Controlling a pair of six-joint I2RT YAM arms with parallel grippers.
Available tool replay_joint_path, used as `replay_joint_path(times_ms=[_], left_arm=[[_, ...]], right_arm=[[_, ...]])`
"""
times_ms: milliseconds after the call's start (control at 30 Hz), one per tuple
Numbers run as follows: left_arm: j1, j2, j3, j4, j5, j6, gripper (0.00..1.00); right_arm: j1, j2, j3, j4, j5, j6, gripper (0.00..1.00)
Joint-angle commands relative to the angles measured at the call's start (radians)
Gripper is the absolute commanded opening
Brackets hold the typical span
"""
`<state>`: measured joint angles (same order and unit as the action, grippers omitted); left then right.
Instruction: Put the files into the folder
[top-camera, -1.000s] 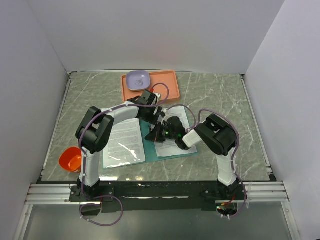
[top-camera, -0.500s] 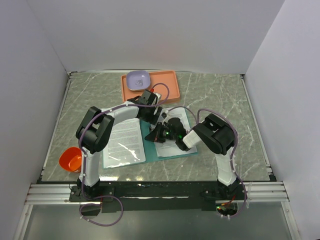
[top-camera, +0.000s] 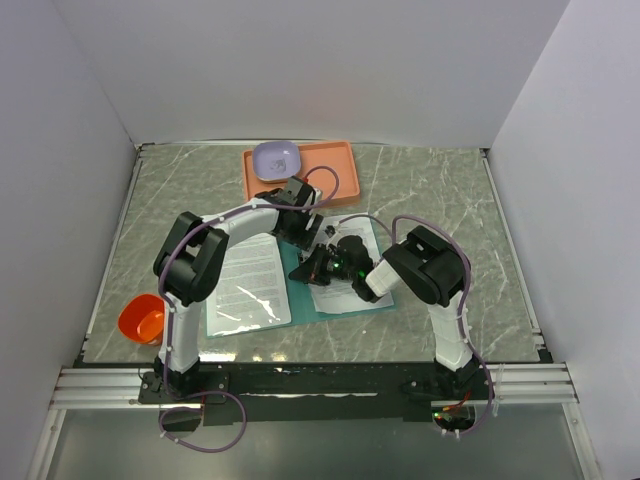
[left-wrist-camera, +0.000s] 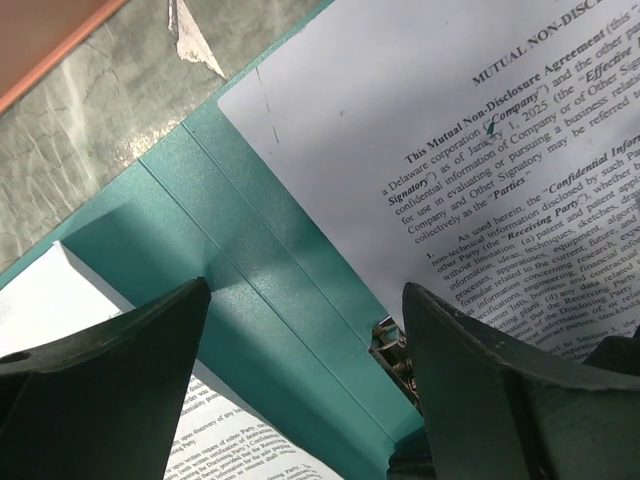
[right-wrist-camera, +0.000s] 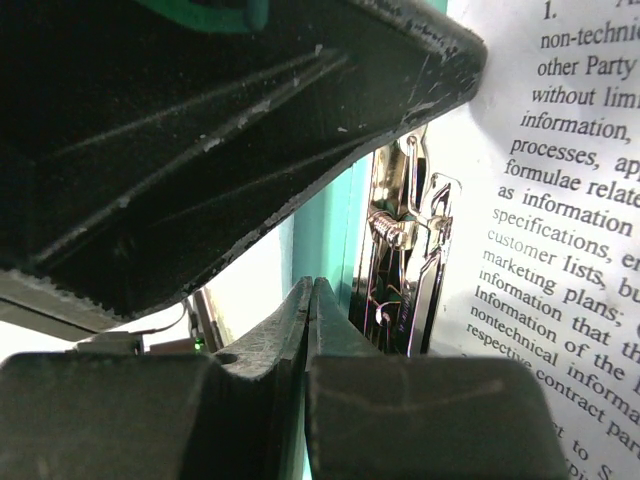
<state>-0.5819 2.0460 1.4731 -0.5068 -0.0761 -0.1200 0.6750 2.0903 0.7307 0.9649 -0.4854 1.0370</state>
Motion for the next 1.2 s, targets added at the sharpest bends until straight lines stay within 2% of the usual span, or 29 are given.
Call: replay_joint_path(times_ms=[0,200,433,633,833,867,900,1000,1100,1167], left_arm=[[0.004,0.005,0.012,-0.067,0.002,0.01,0.84],[0.004,-0.013,0.058,-0.091,0.018,0.01,0.86],[0.004,-0.032,0.138,-0.131,0.047,0.006,0.89],[0.022,-0.067,0.196,-0.176,0.068,0.022,0.91],[0.111,-0.142,0.242,-0.245,0.116,0.057,0.94],[0.122,-0.155,0.24,-0.257,0.118,0.065,0.94],[0.134,-0.165,0.239,-0.263,0.125,0.071,0.94],[0.178,-0.217,0.21,-0.271,0.147,0.088,0.96],[0.223,-0.274,0.165,-0.271,0.167,0.106,0.96],[0.257,-0.316,0.124,-0.268,0.162,0.109,0.96]], right_arm=[[-0.005,0.114,-0.08,-0.302,0.085,-0.08,0.0],[-0.006,0.048,-0.071,-0.316,0.065,-0.144,0.0],[-0.005,-0.099,-0.039,-0.362,0.079,-0.25,0.21],[0.006,-0.236,0.05,-0.477,0.096,-0.336,0.31],[0.029,-0.34,0.188,-0.633,0.126,-0.393,0.44],[0.043,-0.351,0.2,-0.652,0.131,-0.4,0.46],[0.05,-0.361,0.214,-0.688,0.149,-0.423,0.52],[0.078,-0.4,0.26,-0.732,0.174,-0.456,0.59],[0.101,-0.435,0.292,-0.785,0.192,-0.483,0.62],[0.129,-0.481,0.309,-0.863,0.276,-0.526,0.63]])
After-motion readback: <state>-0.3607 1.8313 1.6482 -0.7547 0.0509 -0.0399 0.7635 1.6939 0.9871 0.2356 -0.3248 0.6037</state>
